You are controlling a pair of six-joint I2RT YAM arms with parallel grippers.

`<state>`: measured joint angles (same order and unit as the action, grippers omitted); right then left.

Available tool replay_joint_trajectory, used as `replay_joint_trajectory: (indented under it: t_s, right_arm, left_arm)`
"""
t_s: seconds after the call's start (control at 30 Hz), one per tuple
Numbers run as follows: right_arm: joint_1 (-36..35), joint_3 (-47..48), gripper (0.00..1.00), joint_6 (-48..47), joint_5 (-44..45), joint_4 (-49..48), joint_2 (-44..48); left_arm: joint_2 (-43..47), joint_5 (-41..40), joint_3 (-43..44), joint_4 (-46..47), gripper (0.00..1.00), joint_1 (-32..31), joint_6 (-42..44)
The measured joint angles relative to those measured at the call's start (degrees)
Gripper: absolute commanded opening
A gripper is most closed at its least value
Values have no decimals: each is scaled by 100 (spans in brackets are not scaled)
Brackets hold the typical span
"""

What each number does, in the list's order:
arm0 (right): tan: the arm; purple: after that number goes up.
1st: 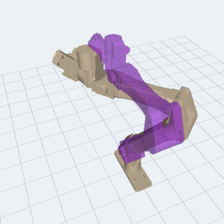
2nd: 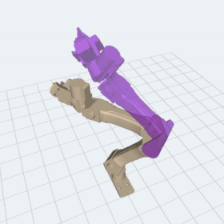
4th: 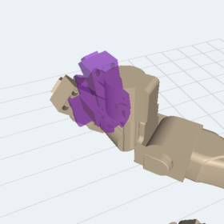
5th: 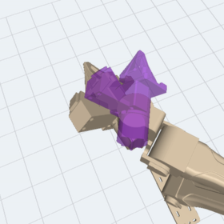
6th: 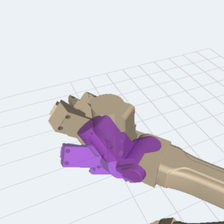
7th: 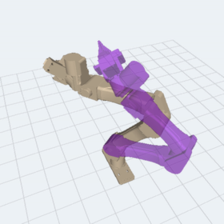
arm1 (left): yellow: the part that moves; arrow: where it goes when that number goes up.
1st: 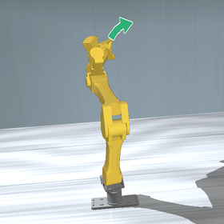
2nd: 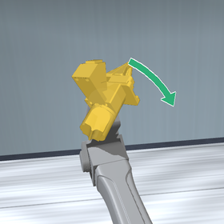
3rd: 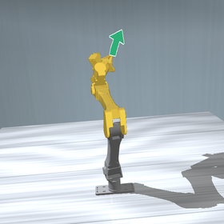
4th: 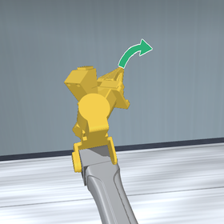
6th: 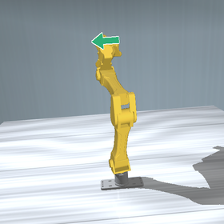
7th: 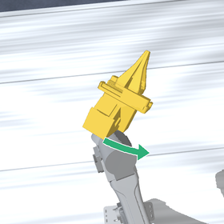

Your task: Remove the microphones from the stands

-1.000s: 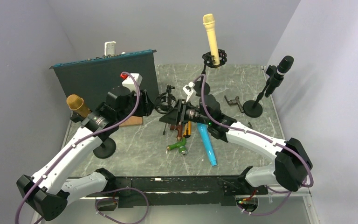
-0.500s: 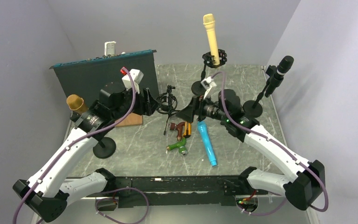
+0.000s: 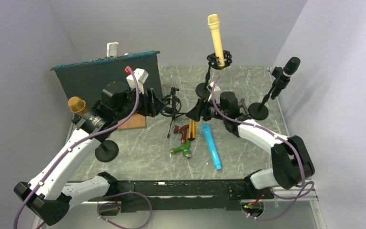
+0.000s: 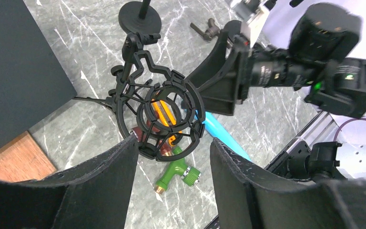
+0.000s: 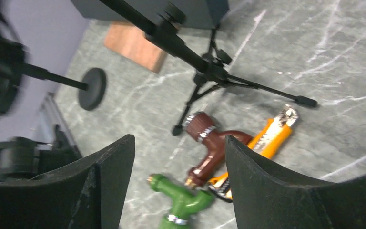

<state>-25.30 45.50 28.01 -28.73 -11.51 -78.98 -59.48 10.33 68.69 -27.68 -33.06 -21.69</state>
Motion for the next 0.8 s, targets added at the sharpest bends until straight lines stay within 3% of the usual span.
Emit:
replay_joint_trajectory:
  t_s: [0.17, 0.4, 0.57, 0.8]
  right_arm:
    - [24, -420, 66, -911, -144, -1117, -780]
    - [254, -273, 71, -1840, -885, -2417, -2090]
    - [345, 391, 73, -2092, -1287, -2527, -2927]
    - [210, 787, 71, -2321, -1526, -2409, -3353]
  left_arm:
    - [13, 63, -70, 31, 60, 0, 7]
    - [216, 136, -116, -2, 61, 0, 175]
    - [431, 146, -118, -7, 61, 0, 431]
    - [470, 92, -125, 7, 60, 0, 772]
